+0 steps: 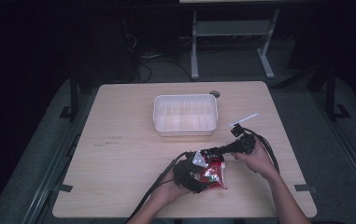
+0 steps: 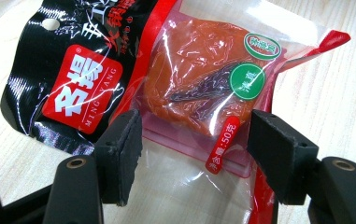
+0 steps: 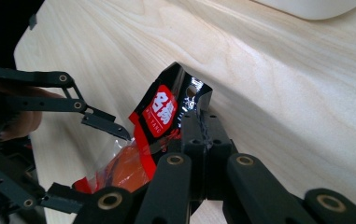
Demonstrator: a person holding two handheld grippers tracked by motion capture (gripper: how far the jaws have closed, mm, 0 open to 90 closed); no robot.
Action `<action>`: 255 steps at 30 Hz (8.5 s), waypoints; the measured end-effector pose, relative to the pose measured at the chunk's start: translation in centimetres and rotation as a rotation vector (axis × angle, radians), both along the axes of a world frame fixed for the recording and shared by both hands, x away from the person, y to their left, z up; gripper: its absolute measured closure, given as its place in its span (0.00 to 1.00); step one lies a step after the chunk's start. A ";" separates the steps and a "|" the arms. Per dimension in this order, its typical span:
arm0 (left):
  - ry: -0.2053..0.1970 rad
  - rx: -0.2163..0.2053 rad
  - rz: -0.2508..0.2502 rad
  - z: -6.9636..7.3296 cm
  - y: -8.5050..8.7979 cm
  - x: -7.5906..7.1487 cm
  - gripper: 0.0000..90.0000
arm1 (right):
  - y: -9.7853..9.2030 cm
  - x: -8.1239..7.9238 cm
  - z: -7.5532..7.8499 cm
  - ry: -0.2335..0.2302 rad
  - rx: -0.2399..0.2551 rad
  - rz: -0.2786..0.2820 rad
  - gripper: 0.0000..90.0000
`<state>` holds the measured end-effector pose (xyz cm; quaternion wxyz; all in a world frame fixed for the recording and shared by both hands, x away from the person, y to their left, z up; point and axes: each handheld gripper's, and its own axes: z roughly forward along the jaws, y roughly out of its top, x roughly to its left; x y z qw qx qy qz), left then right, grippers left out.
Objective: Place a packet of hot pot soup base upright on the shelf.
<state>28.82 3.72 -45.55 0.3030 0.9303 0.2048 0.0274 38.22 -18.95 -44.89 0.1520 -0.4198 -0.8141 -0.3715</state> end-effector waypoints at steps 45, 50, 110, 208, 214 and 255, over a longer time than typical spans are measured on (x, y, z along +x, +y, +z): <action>-0.170 -0.101 0.175 3.4 11.7 -2.5 0.36 | 0.6 -4.9 10.0 -0.117 0.102 -0.059 0.99; -0.173 -0.089 0.196 3.2 13.4 -2.8 0.36 | 0.5 -5.0 11.2 -0.142 0.091 -0.099 0.99; -0.203 -0.113 0.330 2.2 19.2 -3.5 0.32 | 9.5 7.2 17.3 -0.332 -0.007 -0.478 0.99; -0.223 -0.118 0.329 2.4 19.2 -3.7 0.33 | 12.0 8.4 10.9 -0.165 -0.264 -0.297 0.94; -0.223 -0.111 0.325 2.3 19.1 -3.7 0.33 | 11.6 8.3 10.8 -0.156 -0.260 -0.291 0.94; -0.227 -0.115 0.338 2.4 19.4 -3.6 0.32 | 9.3 7.1 11.8 -0.161 -0.159 -0.253 0.75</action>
